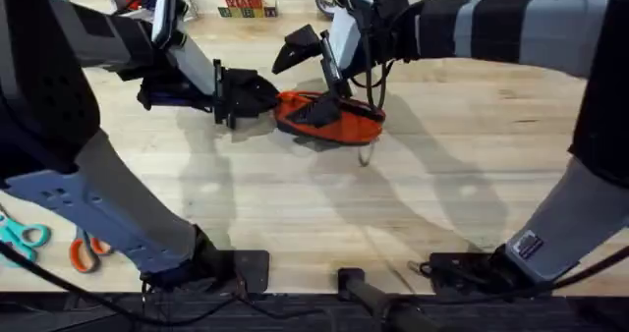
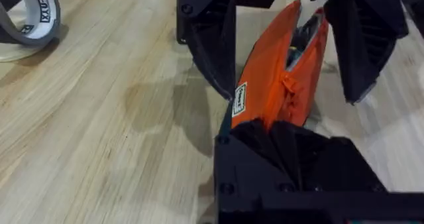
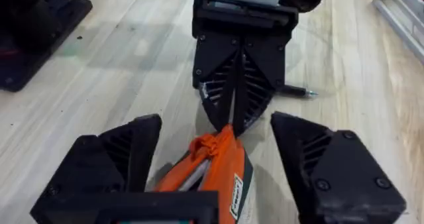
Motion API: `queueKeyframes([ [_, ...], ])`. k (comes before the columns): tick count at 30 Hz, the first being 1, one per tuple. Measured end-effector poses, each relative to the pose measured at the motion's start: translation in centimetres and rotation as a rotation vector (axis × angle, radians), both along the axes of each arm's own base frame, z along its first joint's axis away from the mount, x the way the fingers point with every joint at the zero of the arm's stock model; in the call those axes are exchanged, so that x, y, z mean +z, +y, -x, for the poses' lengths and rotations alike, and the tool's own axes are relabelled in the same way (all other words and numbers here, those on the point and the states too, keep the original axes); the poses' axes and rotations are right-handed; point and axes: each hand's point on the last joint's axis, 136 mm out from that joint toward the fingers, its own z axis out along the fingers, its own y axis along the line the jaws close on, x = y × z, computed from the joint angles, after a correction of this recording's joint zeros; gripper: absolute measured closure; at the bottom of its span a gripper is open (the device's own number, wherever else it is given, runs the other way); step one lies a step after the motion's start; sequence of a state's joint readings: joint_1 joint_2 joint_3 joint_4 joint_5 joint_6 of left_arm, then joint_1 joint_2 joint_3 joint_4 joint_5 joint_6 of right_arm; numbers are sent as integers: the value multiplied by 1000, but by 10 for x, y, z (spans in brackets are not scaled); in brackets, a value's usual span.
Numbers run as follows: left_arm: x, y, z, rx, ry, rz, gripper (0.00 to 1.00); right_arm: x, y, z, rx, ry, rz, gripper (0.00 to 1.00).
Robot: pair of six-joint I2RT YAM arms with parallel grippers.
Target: Unzip the bag, pick up the pens from the table one at a time and place them inside, then zip the bag closed.
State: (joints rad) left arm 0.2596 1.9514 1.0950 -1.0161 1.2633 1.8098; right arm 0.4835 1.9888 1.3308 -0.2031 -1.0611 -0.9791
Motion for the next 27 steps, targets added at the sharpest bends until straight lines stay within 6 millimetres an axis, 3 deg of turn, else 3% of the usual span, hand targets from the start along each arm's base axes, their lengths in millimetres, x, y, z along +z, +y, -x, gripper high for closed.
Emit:
queueKeyframes([
  [5,0,0,0,0,0,0,959,8,-1,1,-4,-13,-1,6],
  [10,0,0,0,0,0,0,959,39,-12,7,-21,-24,-7,5],
  [16,0,0,0,0,0,0,959,68,-47,6,-110,46,17,5],
  [24,0,0,0,0,0,0,959,84,-98,5,-251,186,66,5],
  [25,0,0,0,0,-1,0,940,84,-103,6,-267,199,77,5],
  [27,0,0,0,0,-2,-1,700,85,-115,8,-306,227,108,5],
])
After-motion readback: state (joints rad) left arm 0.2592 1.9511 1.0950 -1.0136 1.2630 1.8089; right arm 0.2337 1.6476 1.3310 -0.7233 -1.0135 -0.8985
